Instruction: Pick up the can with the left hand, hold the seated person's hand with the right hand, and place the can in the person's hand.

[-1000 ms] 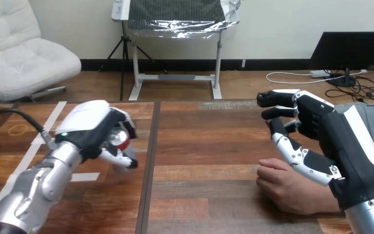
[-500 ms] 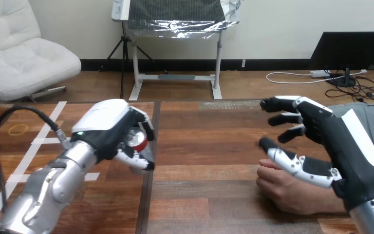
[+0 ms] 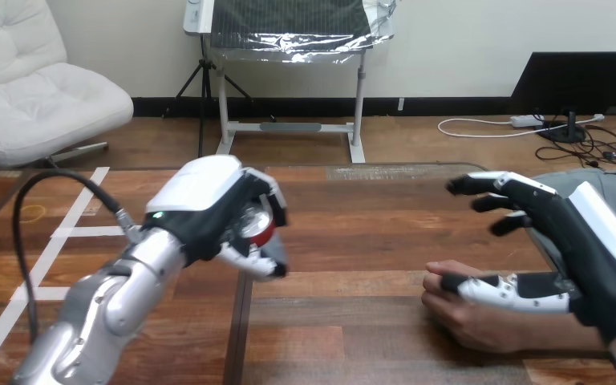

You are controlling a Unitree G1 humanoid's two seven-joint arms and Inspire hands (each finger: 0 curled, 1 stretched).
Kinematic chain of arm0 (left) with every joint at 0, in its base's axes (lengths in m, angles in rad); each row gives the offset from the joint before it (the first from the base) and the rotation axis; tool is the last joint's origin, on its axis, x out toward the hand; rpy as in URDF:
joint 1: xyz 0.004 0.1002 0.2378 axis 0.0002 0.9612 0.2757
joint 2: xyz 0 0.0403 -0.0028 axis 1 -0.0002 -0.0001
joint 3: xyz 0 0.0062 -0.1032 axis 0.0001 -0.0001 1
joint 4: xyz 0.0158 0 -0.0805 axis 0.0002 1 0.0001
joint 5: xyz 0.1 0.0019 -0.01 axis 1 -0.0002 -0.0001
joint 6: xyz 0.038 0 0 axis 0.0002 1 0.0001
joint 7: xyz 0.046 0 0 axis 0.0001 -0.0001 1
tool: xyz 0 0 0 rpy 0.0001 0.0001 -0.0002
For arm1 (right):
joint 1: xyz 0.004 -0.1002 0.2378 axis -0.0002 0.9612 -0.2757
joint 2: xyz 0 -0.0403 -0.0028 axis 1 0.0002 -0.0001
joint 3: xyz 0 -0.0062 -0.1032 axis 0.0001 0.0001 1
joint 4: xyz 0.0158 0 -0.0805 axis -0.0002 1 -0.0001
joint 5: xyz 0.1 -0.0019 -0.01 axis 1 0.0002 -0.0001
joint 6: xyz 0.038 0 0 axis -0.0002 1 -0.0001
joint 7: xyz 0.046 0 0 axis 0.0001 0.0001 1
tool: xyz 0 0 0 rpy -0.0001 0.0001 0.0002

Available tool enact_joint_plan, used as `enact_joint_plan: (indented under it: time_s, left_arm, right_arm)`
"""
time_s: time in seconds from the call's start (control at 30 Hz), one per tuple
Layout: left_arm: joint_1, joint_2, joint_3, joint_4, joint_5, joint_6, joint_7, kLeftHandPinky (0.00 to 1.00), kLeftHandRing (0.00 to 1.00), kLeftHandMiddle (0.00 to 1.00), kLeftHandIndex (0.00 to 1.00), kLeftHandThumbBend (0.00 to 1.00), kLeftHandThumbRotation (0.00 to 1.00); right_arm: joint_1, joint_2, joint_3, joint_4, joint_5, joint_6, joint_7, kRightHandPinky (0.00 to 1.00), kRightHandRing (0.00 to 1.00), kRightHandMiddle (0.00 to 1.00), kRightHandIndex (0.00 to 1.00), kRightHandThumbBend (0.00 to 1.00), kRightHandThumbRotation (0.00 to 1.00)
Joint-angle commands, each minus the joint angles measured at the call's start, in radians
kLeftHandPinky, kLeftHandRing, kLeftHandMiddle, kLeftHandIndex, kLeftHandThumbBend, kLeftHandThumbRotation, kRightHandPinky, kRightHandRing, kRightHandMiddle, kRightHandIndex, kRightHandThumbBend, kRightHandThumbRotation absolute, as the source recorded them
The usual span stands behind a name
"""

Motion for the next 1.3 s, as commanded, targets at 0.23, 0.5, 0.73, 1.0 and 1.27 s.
enact_joint_plan:
  time_s: [0.23, 0.5, 0.73, 1.0, 1.27]
  left_arm:
    - [-0.087, -0.082, 0.083, -0.205, -0.071, 0.008, 0.034, 0.32, 0.37, 0.45, 0.49, 0.62, 0.00]
    - [-0.089, -0.132, 0.092, -0.231, -0.084, 0.026, 0.042, 0.32, 0.37, 0.45, 0.49, 0.62, 0.00]
    - [-0.093, -0.166, 0.096, -0.240, -0.075, 0.038, 0.042, 0.32, 0.37, 0.45, 0.49, 0.60, 0.00]
    - [-0.097, -0.188, 0.097, -0.239, -0.067, 0.043, 0.037, 0.31, 0.36, 0.44, 0.49, 0.60, 0.00]
    - [-0.100, -0.198, 0.094, -0.230, -0.074, 0.040, 0.032, 0.30, 0.36, 0.43, 0.49, 0.61, 0.00]
  right_arm:
    - [-0.169, -0.209, -0.057, 0.085, -0.098, 0.030, 0.078, 0.68, 0.80, 0.83, 0.77, 0.87, 0.00]
    - [-0.212, -0.304, -0.031, 0.161, -0.171, 0.057, 0.143, 0.69, 0.81, 0.85, 0.78, 0.90, 0.00]
    - [-0.255, -0.379, 0.003, 0.237, -0.226, 0.075, 0.212, 0.73, 0.84, 0.86, 0.81, 0.89, 0.00]
    - [-0.303, -0.433, 0.037, 0.322, -0.252, 0.070, 0.274, 0.79, 0.88, 0.89, 0.83, 0.88, 0.00]
    - [-0.361, -0.489, 0.096, 0.408, -0.299, 0.060, 0.336, 0.85, 0.90, 0.90, 0.85, 0.88, 0.00]
